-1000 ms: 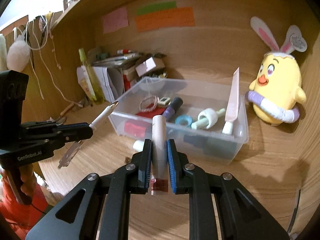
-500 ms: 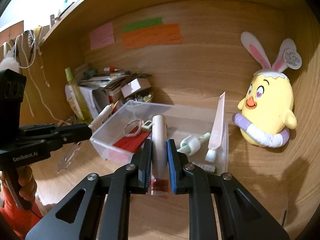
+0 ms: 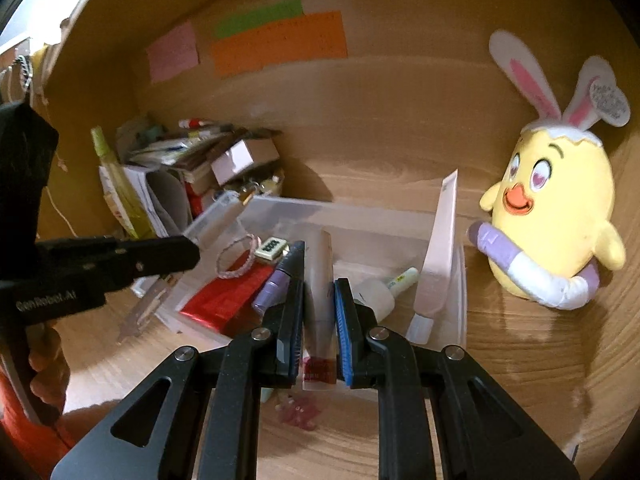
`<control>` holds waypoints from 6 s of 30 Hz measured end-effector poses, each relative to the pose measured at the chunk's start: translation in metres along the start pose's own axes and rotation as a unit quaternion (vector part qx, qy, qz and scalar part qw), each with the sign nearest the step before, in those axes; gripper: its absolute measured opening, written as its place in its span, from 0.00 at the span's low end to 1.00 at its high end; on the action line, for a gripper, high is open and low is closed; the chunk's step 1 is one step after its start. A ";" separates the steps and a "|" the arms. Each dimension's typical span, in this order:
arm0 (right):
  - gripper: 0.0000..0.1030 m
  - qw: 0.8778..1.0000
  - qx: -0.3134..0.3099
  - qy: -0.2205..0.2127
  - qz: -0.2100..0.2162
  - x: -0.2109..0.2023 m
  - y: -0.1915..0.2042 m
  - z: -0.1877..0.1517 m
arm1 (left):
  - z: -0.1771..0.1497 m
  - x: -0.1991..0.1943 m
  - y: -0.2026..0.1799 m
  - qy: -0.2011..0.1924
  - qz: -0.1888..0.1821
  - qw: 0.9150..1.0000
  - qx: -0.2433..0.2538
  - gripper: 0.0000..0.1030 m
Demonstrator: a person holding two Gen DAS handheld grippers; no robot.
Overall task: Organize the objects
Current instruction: 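Carry white pen with left tool while right tool carries lipstick tube over bin, then open left tool dropping pen into bin while right tool releases lipstick tube, then move left tool to small brown bead while right tool approaches brown wooden block, then grasp brown bead with left tool while right tool grasps brown block, then carry bead with left tool while right tool carries block over bin, then open left tool releasing bead into bin while right tool drops block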
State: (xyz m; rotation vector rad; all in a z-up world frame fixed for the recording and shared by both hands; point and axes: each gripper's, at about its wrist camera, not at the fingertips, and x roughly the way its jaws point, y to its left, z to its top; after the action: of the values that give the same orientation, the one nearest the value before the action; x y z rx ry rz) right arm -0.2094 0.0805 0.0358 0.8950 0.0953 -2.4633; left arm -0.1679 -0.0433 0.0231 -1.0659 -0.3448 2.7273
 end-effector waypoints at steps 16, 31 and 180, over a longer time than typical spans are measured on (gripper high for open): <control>0.14 0.999 -0.007 0.052 -0.005 0.042 -0.001 -0.006 | 0.017 0.045 0.016 0.036 0.028 0.999 0.002 0.10; 0.19 0.999 -0.009 0.038 -0.016 0.015 0.003 -0.006 | 0.004 0.010 0.000 0.017 0.025 0.999 0.028 0.11; 0.45 0.999 0.028 0.024 -0.031 0.017 0.005 -0.013 | -0.025 0.009 0.028 0.010 0.064 0.998 0.016 0.36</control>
State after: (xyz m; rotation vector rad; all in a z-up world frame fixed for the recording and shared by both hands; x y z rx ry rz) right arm -0.2105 0.0714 0.0154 0.9880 0.0725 -2.5133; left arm -0.1596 -0.0644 -0.0083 -1.1450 -0.2366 2.8211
